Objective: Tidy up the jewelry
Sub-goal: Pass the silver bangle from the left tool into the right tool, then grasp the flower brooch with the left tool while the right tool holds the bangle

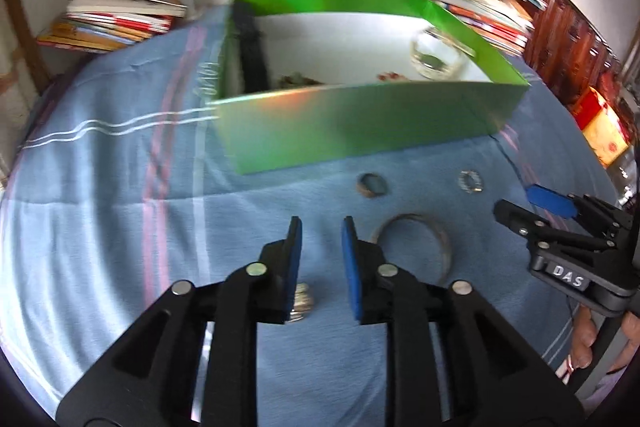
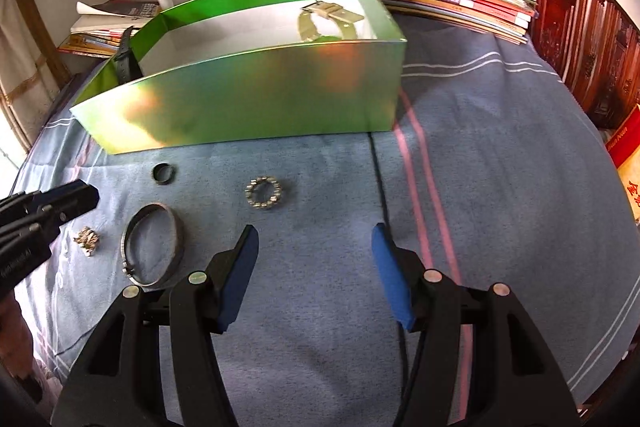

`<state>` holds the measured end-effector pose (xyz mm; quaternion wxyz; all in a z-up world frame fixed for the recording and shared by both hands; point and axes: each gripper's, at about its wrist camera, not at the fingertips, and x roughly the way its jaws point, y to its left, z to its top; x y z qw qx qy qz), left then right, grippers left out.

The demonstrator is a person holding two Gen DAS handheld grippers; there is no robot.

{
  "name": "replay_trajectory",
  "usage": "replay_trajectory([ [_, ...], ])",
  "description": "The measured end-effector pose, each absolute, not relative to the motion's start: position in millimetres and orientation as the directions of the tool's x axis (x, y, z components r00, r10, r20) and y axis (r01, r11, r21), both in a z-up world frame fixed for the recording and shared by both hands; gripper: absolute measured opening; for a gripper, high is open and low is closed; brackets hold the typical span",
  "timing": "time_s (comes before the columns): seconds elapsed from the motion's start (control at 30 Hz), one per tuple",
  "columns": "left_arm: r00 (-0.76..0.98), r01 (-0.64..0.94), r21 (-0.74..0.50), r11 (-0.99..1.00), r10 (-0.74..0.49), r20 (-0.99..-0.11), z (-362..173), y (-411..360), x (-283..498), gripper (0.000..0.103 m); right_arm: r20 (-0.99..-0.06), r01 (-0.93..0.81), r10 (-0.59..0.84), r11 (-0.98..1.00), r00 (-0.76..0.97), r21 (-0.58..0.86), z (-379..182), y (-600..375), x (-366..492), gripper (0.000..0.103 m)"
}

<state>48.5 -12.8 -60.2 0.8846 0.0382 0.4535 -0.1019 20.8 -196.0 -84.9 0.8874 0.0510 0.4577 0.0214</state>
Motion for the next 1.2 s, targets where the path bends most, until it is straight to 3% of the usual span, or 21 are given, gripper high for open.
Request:
replay_trajectory([
  [0.4, 0.545, 0.219, 0.011, 0.976, -0.113, -0.831, -74.9, 10.5, 27.5, 0.049, -0.803, -0.184, 0.208, 0.975, 0.558, 0.124, -80.4, -132.5, 22.9, 0.057],
  [0.47, 0.541, 0.224, 0.007, 0.975, -0.119, -0.833, -76.1, 10.8, 27.0, 0.050, -0.811, -0.191, 0.185, 0.977, 0.555, 0.092, -84.7, -123.9, 27.1, 0.046],
  [0.57, 0.531, 0.236, 0.006, 0.972, -0.124, -0.838, -79.8, 7.9, 26.9, 0.050, -0.809, -0.180, 0.133, 0.983, 0.572, 0.034, -87.2, -118.7, 29.6, 0.014],
  [0.63, 0.523, 0.240, 0.006, 0.971, -0.124, -0.843, -83.0, 7.8, 26.8, 0.049, -0.811, -0.179, 0.133, 0.983, 0.570, 0.035, -88.6, -122.7, 28.5, 0.006],
  [0.83, 0.523, 0.230, 0.008, 0.973, -0.117, -0.844, -87.1, 9.2, 26.3, 0.033, -0.818, -0.123, 0.081, 0.992, 0.569, 0.013, -88.5, -144.0, 22.3, 0.006],
  [0.9, 0.522, 0.226, -0.004, 0.974, -0.124, -0.844, -86.9, 11.3, 26.5, 0.033, -0.824, -0.115, 0.086, 0.993, 0.560, 0.025, -88.9, -151.8, 20.7, 0.007],
  [1.0, 0.520, 0.231, -0.010, 0.973, -0.133, -0.844, -86.4, 9.7, 25.1, 0.040, -0.824, -0.114, 0.097, 0.993, 0.559, 0.039, -88.5, -157.1, 18.7, 0.016],
  [1.13, 0.528, 0.238, 0.014, 0.971, -0.117, -0.841, -87.3, 2.9, 22.7, 0.042, -0.819, -0.115, 0.090, 0.993, 0.567, 0.030, -88.9, -152.9, 18.2, 0.029],
  [1.2, 0.530, 0.239, 0.017, 0.971, -0.115, -0.840, -87.4, 1.6, 23.1, 0.042, -0.816, -0.117, 0.080, 0.993, 0.572, 0.016, -88.9, -149.8, 17.6, 0.030],
])
